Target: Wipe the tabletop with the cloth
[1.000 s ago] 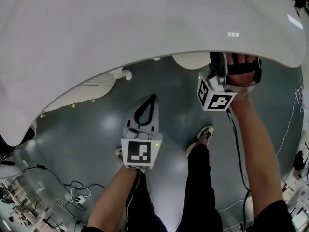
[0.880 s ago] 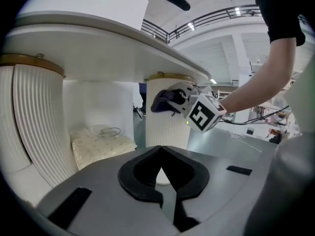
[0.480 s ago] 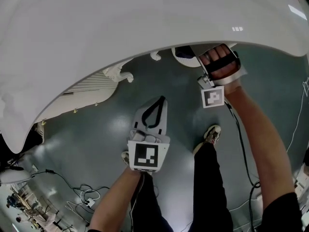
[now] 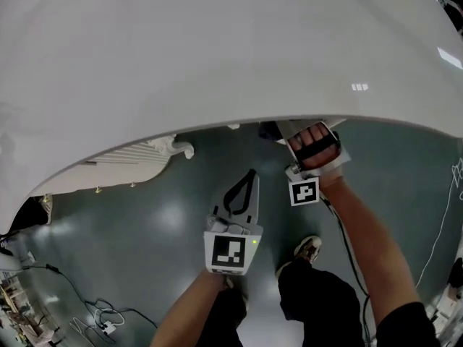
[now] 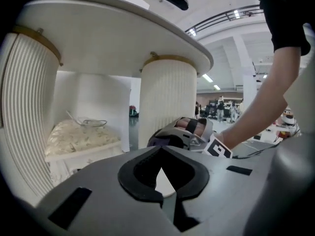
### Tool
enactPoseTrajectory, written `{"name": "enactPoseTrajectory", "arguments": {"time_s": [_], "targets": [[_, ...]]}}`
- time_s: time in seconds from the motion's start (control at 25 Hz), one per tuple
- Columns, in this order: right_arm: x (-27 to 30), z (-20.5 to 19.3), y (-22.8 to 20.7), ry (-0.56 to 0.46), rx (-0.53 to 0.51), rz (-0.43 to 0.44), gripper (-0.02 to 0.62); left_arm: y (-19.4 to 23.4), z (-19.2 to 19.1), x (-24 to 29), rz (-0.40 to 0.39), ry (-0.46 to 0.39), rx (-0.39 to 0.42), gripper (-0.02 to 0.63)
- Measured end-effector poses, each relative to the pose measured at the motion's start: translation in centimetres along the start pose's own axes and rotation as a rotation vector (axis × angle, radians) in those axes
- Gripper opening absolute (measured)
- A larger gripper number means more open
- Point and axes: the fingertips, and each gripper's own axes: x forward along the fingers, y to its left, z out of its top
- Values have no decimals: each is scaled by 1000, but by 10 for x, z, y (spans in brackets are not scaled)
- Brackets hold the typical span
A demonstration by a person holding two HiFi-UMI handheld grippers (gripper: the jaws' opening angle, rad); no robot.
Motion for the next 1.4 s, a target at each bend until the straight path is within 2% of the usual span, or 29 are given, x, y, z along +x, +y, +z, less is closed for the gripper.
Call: {"name": "enactPoseTrajectory", "arguments": {"time_s": [0.08,0.2,0.32,0.44,0.56,0.76,0.96,1.12,1.28,1.4], "targets": [[2,5,8,-6,-34,-30,44,1,-9,13,-6,-42,-29,8],[8,2,21,-6,-114,-113,44,1,-24,42,-35,-83,7,8],[9,6,37,-22,-151,-155,44,-5,-47,63,-69,-48,45,8],[15,17,64,-18,-141,-140,44,-7,-65,75,-102,-47,88,8],[23,23,87,10,-70,-108,44,-1,-78,81,-112,-62,96,6],[23,24,98,32,86,-68,44,13,-95,93,-93,-47,134,8],[22,30,115,61,257,20,44,27,-97,93,-68,-57,126,8],[25,40,158,98,317,107,44,29,-109,90,-60,-50,126,8],[31,46,188,103,340,146,44,27,-132,96,-51,-10,135,6],[37,51,200,84,374,173,44,25,-135,103,-56,14,142,8]]}}
